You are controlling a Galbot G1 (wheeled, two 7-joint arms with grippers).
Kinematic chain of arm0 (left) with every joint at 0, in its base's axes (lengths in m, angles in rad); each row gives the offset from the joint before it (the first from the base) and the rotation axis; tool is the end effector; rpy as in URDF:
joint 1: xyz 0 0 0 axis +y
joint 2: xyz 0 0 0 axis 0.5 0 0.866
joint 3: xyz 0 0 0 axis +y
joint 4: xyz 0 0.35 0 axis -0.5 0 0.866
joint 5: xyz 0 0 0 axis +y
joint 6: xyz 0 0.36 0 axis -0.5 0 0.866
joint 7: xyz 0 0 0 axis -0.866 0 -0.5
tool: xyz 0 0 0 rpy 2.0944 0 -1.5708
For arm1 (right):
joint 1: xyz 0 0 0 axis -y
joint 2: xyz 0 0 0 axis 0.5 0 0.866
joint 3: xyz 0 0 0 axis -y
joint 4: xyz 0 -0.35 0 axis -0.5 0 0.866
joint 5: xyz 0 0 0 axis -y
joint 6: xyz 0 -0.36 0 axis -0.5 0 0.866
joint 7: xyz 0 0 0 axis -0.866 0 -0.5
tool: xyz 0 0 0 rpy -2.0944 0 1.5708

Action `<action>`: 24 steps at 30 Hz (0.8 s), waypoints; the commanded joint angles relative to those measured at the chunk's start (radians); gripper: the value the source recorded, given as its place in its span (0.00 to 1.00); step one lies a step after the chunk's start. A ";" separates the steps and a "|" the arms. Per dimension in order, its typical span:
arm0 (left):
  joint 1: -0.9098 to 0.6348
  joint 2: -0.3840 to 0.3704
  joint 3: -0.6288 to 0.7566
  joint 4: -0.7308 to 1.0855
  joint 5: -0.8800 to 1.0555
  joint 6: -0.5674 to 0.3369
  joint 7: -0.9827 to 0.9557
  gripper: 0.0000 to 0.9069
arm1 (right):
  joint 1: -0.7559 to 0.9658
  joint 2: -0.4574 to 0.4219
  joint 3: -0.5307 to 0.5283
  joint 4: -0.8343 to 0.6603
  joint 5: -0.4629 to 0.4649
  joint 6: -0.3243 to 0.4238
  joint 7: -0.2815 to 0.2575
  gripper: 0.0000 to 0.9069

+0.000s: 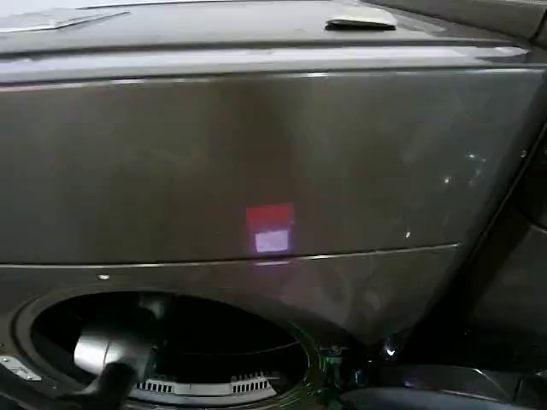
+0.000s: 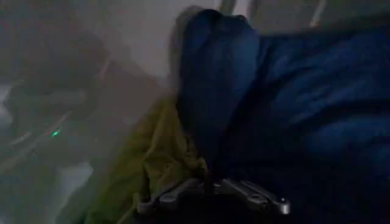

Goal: Grasp the clothes from the dryer.

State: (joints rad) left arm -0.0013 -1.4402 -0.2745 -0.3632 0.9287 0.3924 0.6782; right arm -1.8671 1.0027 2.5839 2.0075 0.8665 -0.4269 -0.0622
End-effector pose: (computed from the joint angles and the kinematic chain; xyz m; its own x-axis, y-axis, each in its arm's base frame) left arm 0.6553 0.0581 -0.2342 -0.5892 -0.0803 0.8040 0.6628 0.5211 0.5378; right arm -0.1133 -0.3491 0.1041 -0.4175 0.7231 -0.5503 0.9025 0.4004 -0.1586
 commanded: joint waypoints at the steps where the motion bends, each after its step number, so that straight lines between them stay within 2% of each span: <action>1: 0.142 -0.009 -0.117 -0.262 -0.385 0.059 -0.130 0.00 | 0.008 0.002 -0.009 -0.005 -0.013 0.002 -0.001 1.00; 7: 0.239 -0.011 -0.169 -0.448 -0.660 0.034 -0.263 0.00 | 0.021 0.004 -0.026 -0.001 -0.018 0.003 -0.001 1.00; 11: 0.270 -0.011 -0.186 -0.462 -0.801 -0.124 -0.367 0.00 | 0.026 0.000 -0.031 -0.003 -0.021 0.004 -0.001 1.00; 15: 0.339 -0.014 -0.204 -0.556 -0.902 -0.221 -0.423 0.00 | 0.029 0.002 -0.033 -0.005 -0.023 0.006 -0.001 1.00; 20: 0.455 -0.029 -0.212 -0.706 -0.942 -0.316 -0.499 0.00 | 0.034 0.004 -0.039 -0.007 -0.027 0.007 -0.003 1.00; 24: 0.523 -0.043 -0.219 -0.781 -0.898 -0.453 -0.557 0.00 | 0.035 0.005 -0.041 -0.005 -0.027 0.006 0.004 1.00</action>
State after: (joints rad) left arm 0.3163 -1.4677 -0.4552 -0.8655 0.2033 0.2236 0.3141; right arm -1.8341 1.0070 2.5463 2.0001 0.8409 -0.4200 -0.0649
